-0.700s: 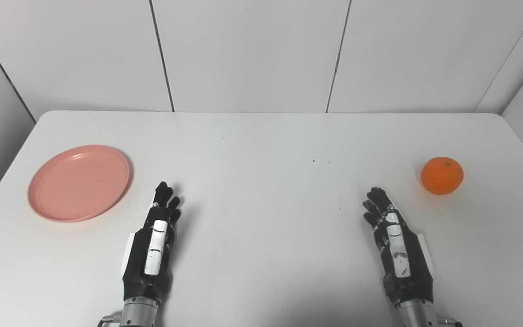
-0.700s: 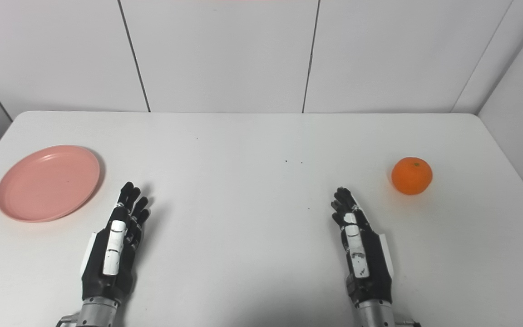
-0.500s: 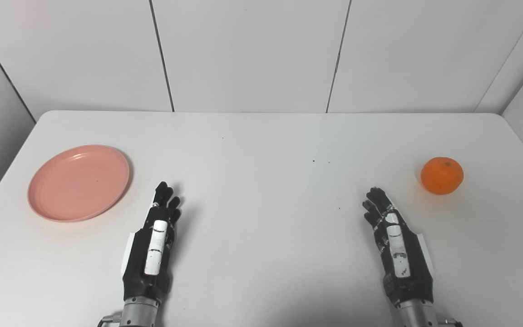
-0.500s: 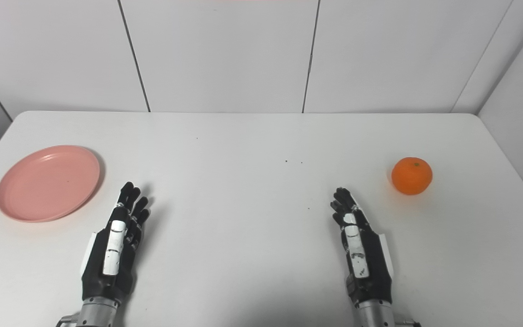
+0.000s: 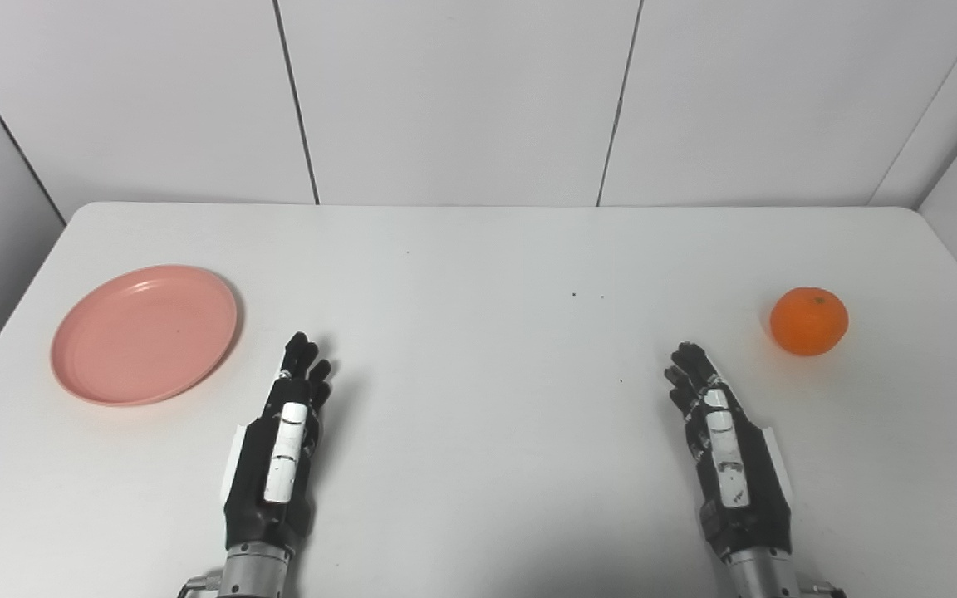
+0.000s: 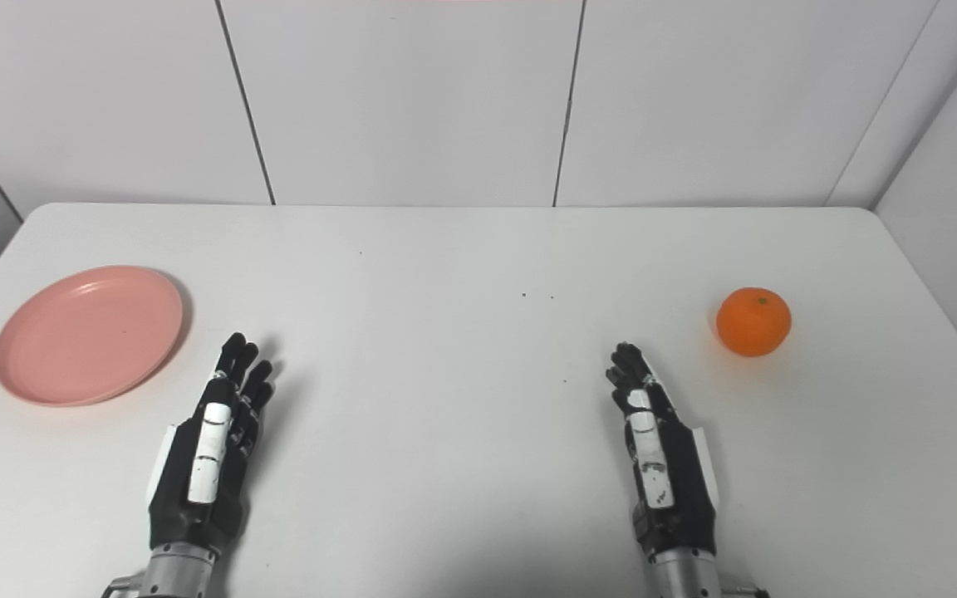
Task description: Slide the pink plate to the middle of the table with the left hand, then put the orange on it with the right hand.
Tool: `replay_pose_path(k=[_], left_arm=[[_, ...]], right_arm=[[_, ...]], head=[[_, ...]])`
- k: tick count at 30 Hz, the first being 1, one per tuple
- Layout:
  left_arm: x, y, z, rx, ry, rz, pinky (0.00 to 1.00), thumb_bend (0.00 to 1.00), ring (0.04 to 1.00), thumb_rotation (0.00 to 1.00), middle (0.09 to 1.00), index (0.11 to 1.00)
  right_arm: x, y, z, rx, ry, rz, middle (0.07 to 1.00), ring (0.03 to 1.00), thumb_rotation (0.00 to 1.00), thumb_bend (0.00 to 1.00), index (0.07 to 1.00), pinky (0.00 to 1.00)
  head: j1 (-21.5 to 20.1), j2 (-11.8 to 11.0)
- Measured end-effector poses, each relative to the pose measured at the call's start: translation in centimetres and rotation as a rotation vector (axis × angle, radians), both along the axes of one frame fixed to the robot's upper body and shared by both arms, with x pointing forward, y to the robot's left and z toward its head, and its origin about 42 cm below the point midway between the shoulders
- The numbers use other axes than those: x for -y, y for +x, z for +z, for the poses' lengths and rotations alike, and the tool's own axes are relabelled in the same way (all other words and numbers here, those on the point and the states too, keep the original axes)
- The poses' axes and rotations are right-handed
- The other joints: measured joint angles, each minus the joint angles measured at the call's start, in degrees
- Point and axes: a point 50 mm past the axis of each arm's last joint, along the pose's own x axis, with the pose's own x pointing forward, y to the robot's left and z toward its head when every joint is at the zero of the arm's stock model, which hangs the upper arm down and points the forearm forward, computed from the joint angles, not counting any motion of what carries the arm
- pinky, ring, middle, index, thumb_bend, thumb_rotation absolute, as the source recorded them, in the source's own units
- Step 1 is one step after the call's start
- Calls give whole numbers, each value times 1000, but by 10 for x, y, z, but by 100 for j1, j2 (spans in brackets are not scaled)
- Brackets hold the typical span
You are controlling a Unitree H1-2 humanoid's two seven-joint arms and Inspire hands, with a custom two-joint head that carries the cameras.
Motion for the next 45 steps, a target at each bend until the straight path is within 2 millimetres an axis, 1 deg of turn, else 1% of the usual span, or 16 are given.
replay_pose_path(k=[10,20,22,25,29,30,31,33,34,35,36,40,43,45], left_arm=[[0,0,0,-1,0,0,1000,676,974,812,988,947],[0,0,0,-1,1,-1,1000,657,968,832,983,947],[1,0,0,-1,6,-1,1000,663,968,830,983,947],[2,0,0,-1,21,-3,1000,710,960,811,975,935],[4,0,-1,2,22,-5,997,708,951,802,963,931],[4,0,-1,3,25,-6,996,707,949,801,961,930],[5,0,-2,3,33,-6,987,702,946,795,955,925],[7,0,-2,5,39,-6,987,703,945,794,958,921],[8,0,-3,6,44,-7,987,703,945,794,958,921],[10,0,-3,7,48,-9,994,695,947,791,961,920],[11,0,-4,6,52,-10,996,693,948,790,962,920],[17,1,-5,4,71,-20,1000,637,950,791,964,921],[20,1,-5,8,69,-19,1000,626,948,779,961,918],[20,1,-5,15,74,-10,999,612,946,769,958,915]], right_arm=[[0,0,0,-1,3,-8,912,916,861,832,876,962],[2,0,-1,-1,11,-5,924,925,868,816,893,977],[3,-1,-1,-1,12,-4,924,925,868,811,892,978],[5,-1,-1,0,14,3,931,935,876,812,902,998],[8,-1,-2,-1,32,10,938,945,878,812,909,1000],[8,-1,-3,-3,36,12,939,947,879,812,910,1000],[9,-1,-3,-4,37,16,941,951,880,809,915,1000],[11,-1,-3,-2,45,24,942,954,892,807,929,1000],[12,-1,-3,-1,49,28,942,954,893,807,930,1000],[13,0,-4,0,51,33,940,952,893,806,930,1000],[13,0,-4,3,52,41,940,951,893,805,930,1000],[17,3,-5,7,54,48,942,952,897,805,929,1000],[19,4,-5,11,61,53,947,953,902,798,932,1000],[21,5,-5,12,60,58,953,956,910,795,939,1000]], head=[[26,-26],[272,-141],[377,-184],[527,-246],[642,-325],[798,-430],[800,-431],[984,-536],[984,-536],[1071,-580],[1072,-580],[1238,-668],[1370,-729],[1380,-747]])
